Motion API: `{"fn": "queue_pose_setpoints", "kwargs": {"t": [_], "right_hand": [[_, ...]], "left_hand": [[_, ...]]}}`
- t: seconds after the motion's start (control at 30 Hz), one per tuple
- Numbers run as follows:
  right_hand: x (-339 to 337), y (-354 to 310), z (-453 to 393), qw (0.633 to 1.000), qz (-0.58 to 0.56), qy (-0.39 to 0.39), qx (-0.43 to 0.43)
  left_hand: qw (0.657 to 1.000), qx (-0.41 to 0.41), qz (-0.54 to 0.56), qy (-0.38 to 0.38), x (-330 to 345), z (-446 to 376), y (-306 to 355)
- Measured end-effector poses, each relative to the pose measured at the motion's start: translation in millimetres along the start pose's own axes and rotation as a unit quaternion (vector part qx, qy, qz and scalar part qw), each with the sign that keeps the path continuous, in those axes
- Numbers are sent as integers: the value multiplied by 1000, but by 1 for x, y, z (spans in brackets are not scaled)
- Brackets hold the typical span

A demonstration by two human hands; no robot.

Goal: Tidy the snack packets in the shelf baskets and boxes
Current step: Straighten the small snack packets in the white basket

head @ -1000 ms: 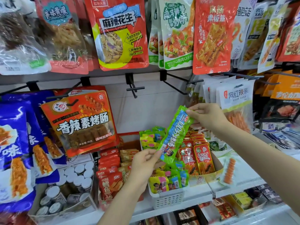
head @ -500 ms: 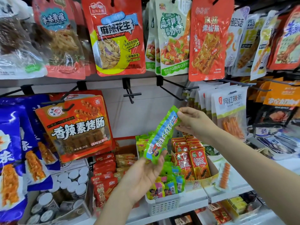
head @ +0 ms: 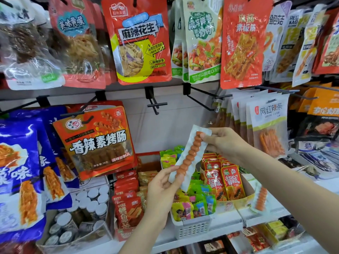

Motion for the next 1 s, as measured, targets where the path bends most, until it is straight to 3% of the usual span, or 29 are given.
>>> {"fn": "queue_pose_setpoints", "kwargs": {"t": [0.1, 0.33, 0.5, 0.63, 0.7, 0.77, 0.87, 0.93, 1.0], "right_hand": [[-2, -3, 1, 1000, 5, 11, 3], [-3, -7, 5, 1000, 3, 4, 2], [1, -8, 7, 997, -60, -54, 12], [3, -12, 7, 992, -77, -100, -12], [-1, -12, 5, 992, -61, -114, 7], [-7, -15, 3, 990, -58, -122, 38], [-15, -19, -1, 992, -27, -106, 62], [-17, -21, -3, 990, 95, -83, 61], [-18, -26, -3, 965, 253, -53, 46]], "left_hand": [[996, -31, 77, -29, 2, 2, 5], [988, -51, 132, -61, 1, -1, 5], [916, -252, 284, -129, 8, 2, 6], [915, -239, 290, -144, 8, -2, 8], [948, -195, 229, -104, 3, -7, 2], [986, -140, 72, -52, -3, -12, -1], [996, -55, -63, -5, -10, -19, -4], [994, -9, -107, 9, -11, -27, -5], [989, 31, -142, 15, -9, -39, -5]]}}
Point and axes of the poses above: each hand's wrist, its own z-axis away from the middle knuckle, its own x-axis out of the palm, y = z × x, the point moved 3 cm from there along -z, towards the middle knuckle, and after that the axes turned 5 degrees about -y, right-handed, at the moved point
